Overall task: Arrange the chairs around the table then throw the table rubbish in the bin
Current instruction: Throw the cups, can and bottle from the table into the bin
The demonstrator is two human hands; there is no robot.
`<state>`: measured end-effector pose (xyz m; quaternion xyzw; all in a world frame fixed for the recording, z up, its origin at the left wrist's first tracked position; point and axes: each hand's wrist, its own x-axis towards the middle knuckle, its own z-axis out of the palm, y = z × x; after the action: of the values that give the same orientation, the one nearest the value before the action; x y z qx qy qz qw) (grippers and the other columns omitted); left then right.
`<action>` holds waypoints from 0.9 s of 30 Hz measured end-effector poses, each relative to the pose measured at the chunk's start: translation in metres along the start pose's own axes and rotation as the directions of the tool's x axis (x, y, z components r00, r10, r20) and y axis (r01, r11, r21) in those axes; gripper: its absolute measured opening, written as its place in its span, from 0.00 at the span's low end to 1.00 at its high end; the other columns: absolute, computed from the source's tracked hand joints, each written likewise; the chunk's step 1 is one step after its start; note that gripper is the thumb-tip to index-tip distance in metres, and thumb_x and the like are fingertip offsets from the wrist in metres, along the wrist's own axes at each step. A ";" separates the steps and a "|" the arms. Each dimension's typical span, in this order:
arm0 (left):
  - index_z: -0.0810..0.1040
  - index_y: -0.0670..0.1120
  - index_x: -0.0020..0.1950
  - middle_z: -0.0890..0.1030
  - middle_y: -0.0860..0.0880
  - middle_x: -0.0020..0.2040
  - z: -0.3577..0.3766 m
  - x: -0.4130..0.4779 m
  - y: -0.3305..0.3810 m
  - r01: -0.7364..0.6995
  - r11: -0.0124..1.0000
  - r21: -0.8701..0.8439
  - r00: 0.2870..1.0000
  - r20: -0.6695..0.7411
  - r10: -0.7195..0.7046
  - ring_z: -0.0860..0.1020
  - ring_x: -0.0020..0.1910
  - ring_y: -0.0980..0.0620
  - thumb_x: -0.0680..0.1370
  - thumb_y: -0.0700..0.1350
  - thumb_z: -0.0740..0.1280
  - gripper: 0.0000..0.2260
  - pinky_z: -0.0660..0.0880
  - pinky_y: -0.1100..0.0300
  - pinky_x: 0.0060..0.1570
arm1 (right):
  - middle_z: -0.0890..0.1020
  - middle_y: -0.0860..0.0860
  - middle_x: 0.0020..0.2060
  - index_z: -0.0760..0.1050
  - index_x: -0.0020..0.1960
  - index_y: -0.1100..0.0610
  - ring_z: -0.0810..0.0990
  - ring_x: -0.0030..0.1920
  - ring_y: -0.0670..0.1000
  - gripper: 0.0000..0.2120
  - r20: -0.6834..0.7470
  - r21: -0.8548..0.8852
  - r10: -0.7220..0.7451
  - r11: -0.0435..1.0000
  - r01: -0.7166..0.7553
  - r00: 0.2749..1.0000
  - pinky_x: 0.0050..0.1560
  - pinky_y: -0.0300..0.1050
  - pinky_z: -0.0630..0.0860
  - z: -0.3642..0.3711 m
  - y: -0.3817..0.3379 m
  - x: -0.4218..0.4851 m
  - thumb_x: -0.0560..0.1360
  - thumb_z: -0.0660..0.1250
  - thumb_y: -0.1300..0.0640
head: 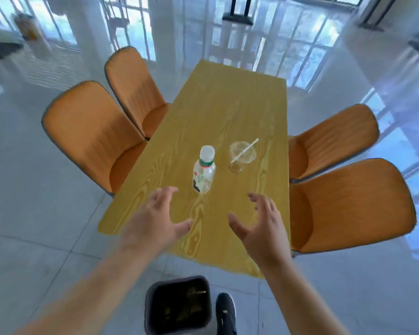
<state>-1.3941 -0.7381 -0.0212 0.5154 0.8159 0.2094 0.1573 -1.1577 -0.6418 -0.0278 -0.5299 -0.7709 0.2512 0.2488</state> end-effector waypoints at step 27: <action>0.73 0.65 0.59 0.77 0.66 0.48 0.070 0.080 0.002 0.239 0.959 -0.151 0.970 0.091 -0.227 0.75 0.42 0.68 0.64 0.71 0.69 0.26 0.67 0.68 0.35 | 0.69 0.44 0.69 0.61 0.75 0.42 0.79 0.52 0.51 0.45 0.351 -0.031 0.074 0.997 -0.067 0.934 0.42 0.47 0.76 0.068 0.075 0.139 0.66 0.79 0.35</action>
<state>-1.3936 -0.6523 -0.0838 0.4085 0.8451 0.2357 0.2516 -1.1935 -0.4956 -0.1110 -0.5059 -0.7858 0.3435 0.0930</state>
